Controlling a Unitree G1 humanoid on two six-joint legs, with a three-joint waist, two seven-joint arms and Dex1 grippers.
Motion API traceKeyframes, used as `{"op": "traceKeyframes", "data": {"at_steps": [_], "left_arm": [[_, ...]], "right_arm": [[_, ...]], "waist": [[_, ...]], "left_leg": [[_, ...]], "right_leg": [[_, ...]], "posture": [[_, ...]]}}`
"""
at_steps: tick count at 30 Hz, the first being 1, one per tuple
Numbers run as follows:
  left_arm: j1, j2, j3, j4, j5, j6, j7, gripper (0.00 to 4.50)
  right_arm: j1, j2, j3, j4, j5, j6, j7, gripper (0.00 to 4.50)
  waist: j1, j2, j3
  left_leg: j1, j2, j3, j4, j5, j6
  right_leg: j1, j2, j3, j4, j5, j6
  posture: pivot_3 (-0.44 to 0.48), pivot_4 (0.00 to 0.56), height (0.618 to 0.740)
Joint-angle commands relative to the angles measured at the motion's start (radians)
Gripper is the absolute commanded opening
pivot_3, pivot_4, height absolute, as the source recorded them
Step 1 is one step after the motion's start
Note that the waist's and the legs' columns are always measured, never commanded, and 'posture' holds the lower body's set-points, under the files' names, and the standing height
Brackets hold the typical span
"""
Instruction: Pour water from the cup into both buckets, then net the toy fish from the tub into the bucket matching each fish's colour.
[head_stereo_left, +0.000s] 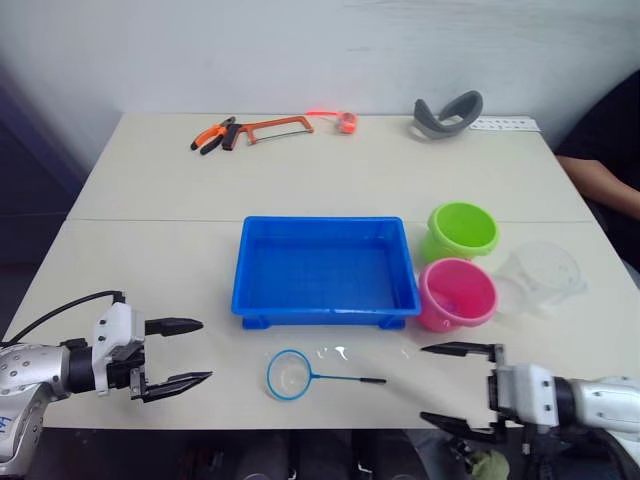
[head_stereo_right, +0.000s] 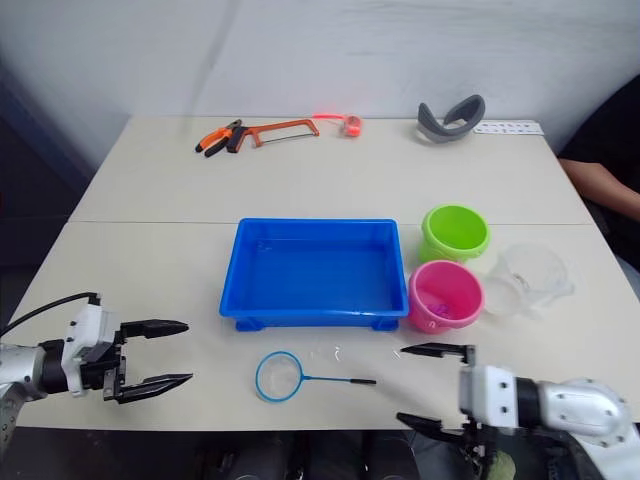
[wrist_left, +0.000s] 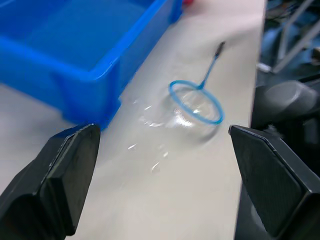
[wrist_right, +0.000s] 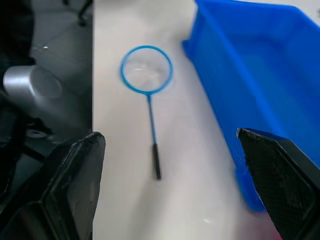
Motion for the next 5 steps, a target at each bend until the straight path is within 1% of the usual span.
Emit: {"op": "traceKeyframes", "data": {"at_steps": [1, 3, 5], "left_arm": [[0.026, -0.016, 0.057, 0.061, 0.029, -0.058, 0.033, 4.5], [0.018, -0.027, 0.058, 0.083, 0.051, -0.095, 0.062, 4.5], [0.006, -0.036, 0.057, 0.087, 0.064, -0.115, 0.093, 4.5]], "right_arm": [[0.052, -0.01, -0.225, -0.034, 0.112, 0.062, 0.042, 4.48], [0.064, 0.006, -0.286, -0.018, 0.124, 0.07, 0.059, 4.48], [0.081, 0.026, -0.303, -0.018, 0.124, 0.064, 0.091, 4.48]], "waist": [[0.009, 0.0, 0.0], [0.013, -0.001, 0.0], [0.013, -0.001, -0.001]], "left_leg": [[0.0, 0.0, 0.0, 0.0, 0.0, 0.0], [0.0, 0.0, 0.0, 0.0, -0.001, 0.001], [0.0, 0.0, 0.0, 0.0, -0.002, 0.0]], "right_leg": [[0.0, 0.0, 0.0, 0.0, 0.0, 0.0], [0.0, 0.0, 0.0, -0.001, 0.0, 0.0], [0.0, -0.001, 0.0, -0.001, 0.0, 0.0]], "posture": [[0.0, 0.15, 0.74], [0.0, 0.15, 0.74], [0.0, 0.15, 0.74]]}}
